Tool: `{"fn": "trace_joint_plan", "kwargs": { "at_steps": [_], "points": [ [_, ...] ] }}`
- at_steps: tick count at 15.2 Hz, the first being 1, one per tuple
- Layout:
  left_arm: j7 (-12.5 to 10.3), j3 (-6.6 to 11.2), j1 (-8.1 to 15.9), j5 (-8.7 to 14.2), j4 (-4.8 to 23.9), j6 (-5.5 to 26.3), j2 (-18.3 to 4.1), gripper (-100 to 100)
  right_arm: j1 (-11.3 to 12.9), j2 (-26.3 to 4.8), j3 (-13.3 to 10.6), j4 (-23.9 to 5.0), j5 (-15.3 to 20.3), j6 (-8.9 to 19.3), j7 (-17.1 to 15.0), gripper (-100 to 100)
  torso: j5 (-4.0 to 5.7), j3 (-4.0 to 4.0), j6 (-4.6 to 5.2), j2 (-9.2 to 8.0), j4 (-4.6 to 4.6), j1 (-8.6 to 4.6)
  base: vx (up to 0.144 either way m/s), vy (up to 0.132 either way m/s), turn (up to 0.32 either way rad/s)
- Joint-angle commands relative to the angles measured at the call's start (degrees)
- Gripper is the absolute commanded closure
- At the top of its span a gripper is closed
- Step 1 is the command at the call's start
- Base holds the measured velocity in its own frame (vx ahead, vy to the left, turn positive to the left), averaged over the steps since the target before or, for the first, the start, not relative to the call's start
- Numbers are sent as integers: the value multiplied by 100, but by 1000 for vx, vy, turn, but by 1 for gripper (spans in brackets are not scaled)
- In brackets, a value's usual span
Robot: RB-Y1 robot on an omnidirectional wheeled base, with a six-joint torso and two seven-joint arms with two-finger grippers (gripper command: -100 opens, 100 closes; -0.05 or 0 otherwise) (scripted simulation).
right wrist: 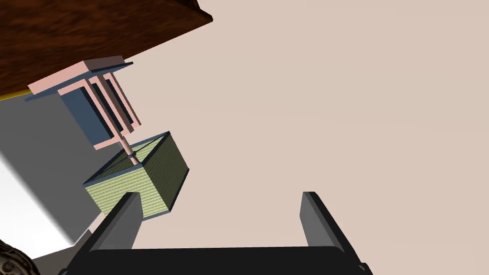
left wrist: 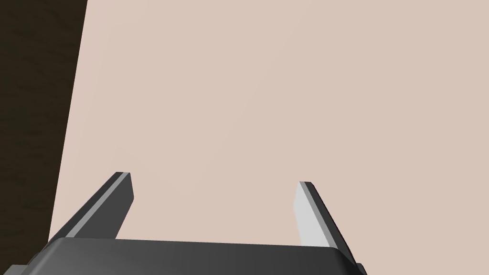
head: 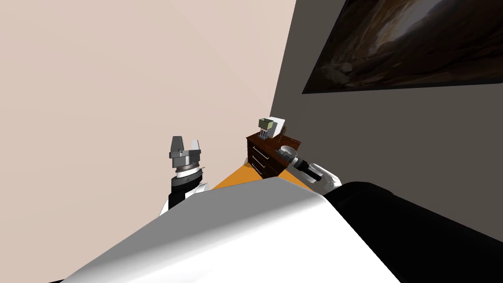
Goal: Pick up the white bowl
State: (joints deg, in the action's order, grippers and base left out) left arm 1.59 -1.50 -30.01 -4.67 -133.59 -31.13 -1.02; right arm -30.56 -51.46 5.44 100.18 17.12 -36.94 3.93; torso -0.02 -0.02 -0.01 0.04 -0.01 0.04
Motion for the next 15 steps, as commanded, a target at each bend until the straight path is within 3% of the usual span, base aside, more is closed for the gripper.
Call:
{"fn": "trace_joint_plan", "kwargs": {
  "at_steps": [1,4,6,13,15],
  "points": [
    [0,0,0,0,0,0,0,0,-52,-183,19,-12,52,11,32,-100,0,0,0,0,0,0,6,12,5],
    [0,0,0,0,0,0,0,0,-114,-660,59,-394,313,-63,140,-100,0,0,0,0,0,0,9,17,54],
    [0,0,0,0,0,0,0,0,-114,-796,59,-394,313,-63,140,-100,0,-1,0,1,0,1,10,15,35],
    [0,0,0,0,0,0,0,0,-279,-1804,74,-1137,838,-219,347,-100,-1,-1,-1,2,-1,3,11,19,60],
    [0,0,0,0,0,0,0,0,-279,-1939,74,-1137,838,-219,347,-100,-1,-2,-1,3,-1,3,11,17,39]
  ]
}}
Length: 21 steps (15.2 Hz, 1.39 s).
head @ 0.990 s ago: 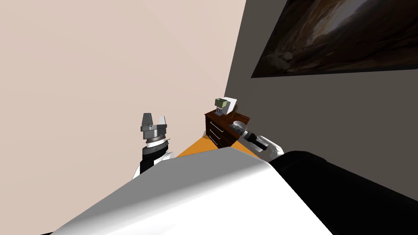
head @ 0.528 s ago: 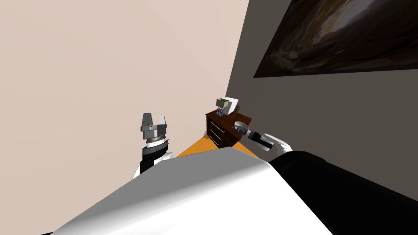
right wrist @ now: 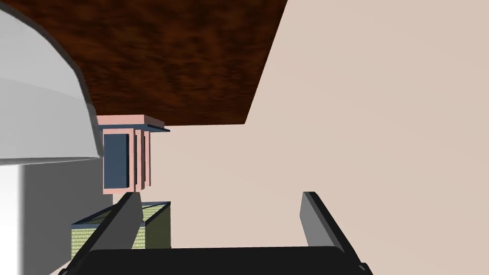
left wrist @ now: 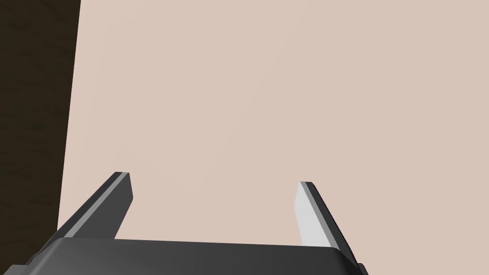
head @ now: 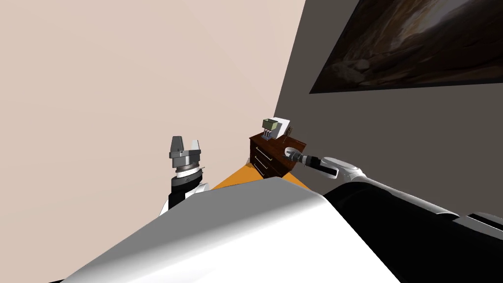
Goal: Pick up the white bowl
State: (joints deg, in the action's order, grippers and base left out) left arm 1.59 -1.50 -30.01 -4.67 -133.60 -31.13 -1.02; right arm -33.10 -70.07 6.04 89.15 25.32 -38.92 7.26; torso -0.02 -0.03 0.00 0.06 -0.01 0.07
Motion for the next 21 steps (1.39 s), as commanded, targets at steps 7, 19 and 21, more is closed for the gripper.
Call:
{"fn": "trace_joint_plan", "kwargs": {
  "at_steps": [7,19,21],
  "points": [
    [0,0,0,0,0,0,0,0,-250,-1014,-81,-704,521,-183,194,-100,-1,-1,-1,2,0,5,12,26,58],
    [0,0,0,0,0,0,0,0,-697,-2194,-431,-1567,1229,-431,409,-100,-3,-2,-1,3,-1,18,16,44,64],
    [0,0,0,0,0,0,0,0,-795,-2379,-520,-1716,1359,-479,443,-100,-3,-1,-1,2,-1,14,16,40,52]
  ]
}}
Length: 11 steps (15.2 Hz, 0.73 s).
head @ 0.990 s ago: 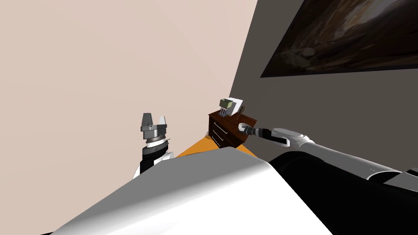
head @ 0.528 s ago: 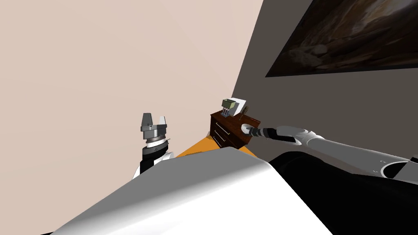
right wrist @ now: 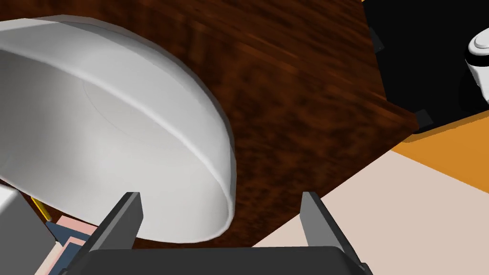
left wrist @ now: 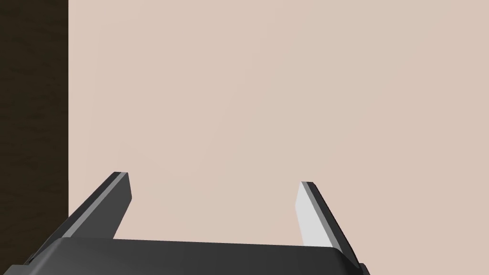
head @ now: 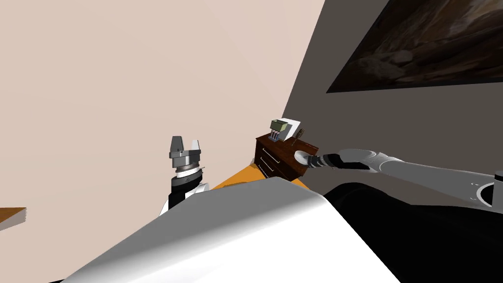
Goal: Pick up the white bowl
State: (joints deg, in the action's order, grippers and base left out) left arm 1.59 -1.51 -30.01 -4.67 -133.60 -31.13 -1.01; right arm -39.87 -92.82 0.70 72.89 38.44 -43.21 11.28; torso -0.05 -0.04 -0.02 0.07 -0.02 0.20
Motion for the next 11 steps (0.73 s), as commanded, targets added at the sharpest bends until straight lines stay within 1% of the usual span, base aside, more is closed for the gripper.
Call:
{"fn": "trace_joint_plan", "kwargs": {
  "at_steps": [1,2,3,4,5,6,7,9,10,11],
  "points": [
    [0,0,0,0,0,0,0,0,-156,-172,-22,-146,96,-69,54,-100,0,0,0,0,0,0,15,38,63],
    [0,0,0,0,0,0,0,0,-207,-256,-70,-216,159,-93,69,-100,-1,1,1,-1,0,-1,15,37,58],
    [0,0,0,0,0,0,0,0,-217,-271,-80,-229,171,-98,72,-100,-1,1,1,-2,1,-1,14,33,35],
    [0,0,0,0,0,0,0,0,-318,-232,39,-100,103,-24,57,-100,1,2,2,-2,1,-2,8,20,6],
    [0,0,0,0,0,0,0,0,-293,-72,-65,-186,134,53,91,-100,2,3,2,-4,1,-6,-8,8,177],
    [0,0,1,0,0,0,0,0,-284,9,-108,-224,143,91,105,-100,5,4,-3,-8,1,-12,-22,1,309],
    [0,0,1,0,0,0,0,0,-284,9,-108,-224,143,91,105,-100,5,7,-5,-12,2,-16,-25,-10,183],
    [0,0,0,0,0,0,-1,0,-264,172,-193,-299,160,168,132,-100,7,10,1,-17,4,-25,-21,-17,133],
    [0,0,1,0,0,0,-1,0,-322,84,-119,-218,144,157,113,-100,9,10,-1,-17,4,-27,-12,-11,76],
    [0,1,0,0,0,0,-1,0,-306,103,-140,-234,150,164,117,100,7,10,2,-16,4,-26,-4,-5,2]
  ]
}}
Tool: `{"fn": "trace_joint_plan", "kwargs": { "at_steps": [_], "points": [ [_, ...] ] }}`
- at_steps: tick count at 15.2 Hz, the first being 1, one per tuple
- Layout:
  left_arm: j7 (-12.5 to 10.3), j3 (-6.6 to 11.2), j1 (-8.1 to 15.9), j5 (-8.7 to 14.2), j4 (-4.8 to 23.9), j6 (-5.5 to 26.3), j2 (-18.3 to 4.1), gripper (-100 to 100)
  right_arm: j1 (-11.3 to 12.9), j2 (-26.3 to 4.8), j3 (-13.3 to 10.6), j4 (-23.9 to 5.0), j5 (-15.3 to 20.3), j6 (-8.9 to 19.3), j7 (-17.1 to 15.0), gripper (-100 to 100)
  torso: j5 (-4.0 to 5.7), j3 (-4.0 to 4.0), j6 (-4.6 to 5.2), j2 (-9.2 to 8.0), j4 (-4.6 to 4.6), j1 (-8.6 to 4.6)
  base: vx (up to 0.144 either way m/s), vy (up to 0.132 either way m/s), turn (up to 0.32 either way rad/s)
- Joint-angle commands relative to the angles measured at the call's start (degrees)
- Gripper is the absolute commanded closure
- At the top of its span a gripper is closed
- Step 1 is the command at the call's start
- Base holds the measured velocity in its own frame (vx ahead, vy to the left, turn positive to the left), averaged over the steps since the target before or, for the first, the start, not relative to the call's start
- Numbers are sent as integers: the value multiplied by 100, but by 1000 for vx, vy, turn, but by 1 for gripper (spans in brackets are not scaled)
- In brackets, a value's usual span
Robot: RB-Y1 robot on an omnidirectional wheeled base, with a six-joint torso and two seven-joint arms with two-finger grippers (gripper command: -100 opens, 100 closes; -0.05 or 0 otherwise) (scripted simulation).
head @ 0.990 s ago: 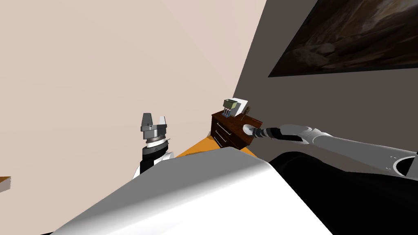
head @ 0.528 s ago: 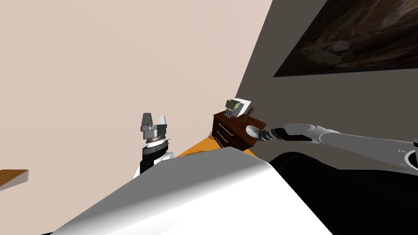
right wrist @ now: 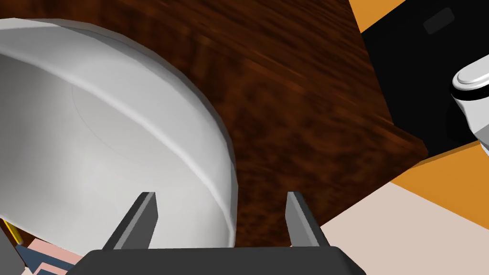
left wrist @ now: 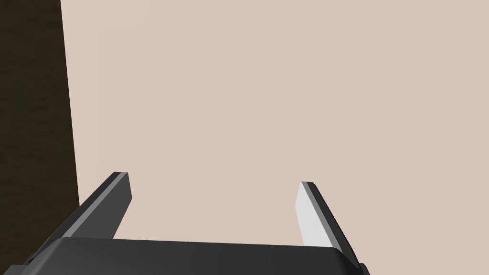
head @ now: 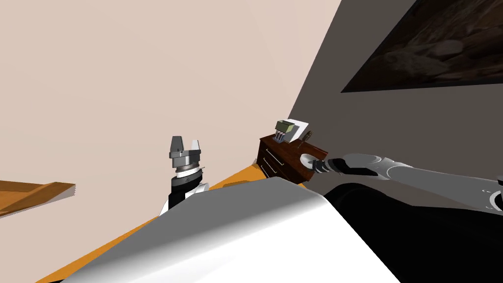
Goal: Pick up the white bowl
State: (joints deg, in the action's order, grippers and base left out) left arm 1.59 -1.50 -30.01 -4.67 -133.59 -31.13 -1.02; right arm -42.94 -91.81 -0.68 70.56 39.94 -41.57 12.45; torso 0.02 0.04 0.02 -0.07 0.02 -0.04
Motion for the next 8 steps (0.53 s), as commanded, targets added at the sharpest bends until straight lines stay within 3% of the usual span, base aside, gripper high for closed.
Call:
{"fn": "trace_joint_plan", "kwargs": {
  "at_steps": [1,4,7,8],
  "points": [
    [0,0,0,0,0,0,0,0,0,0,0,0,0,0,0,100,0,0,0,0,0,0,0,0,0],
    [0,0,0,0,0,0,0,0,0,2,1,-1,-3,0,-5,100,1,-4,-4,5,-3,-1,0,0,0],
    [0,1,-2,0,0,0,0,0,-1,-296,138,103,-28,-169,-46,100,-7,-4,10,7,-2,3,23,7,-281],
    [0,1,-2,0,0,0,0,0,19,-209,81,57,-18,-119,-41,100,-9,-4,9,7,-3,8,18,10,-122]
  ]
}}
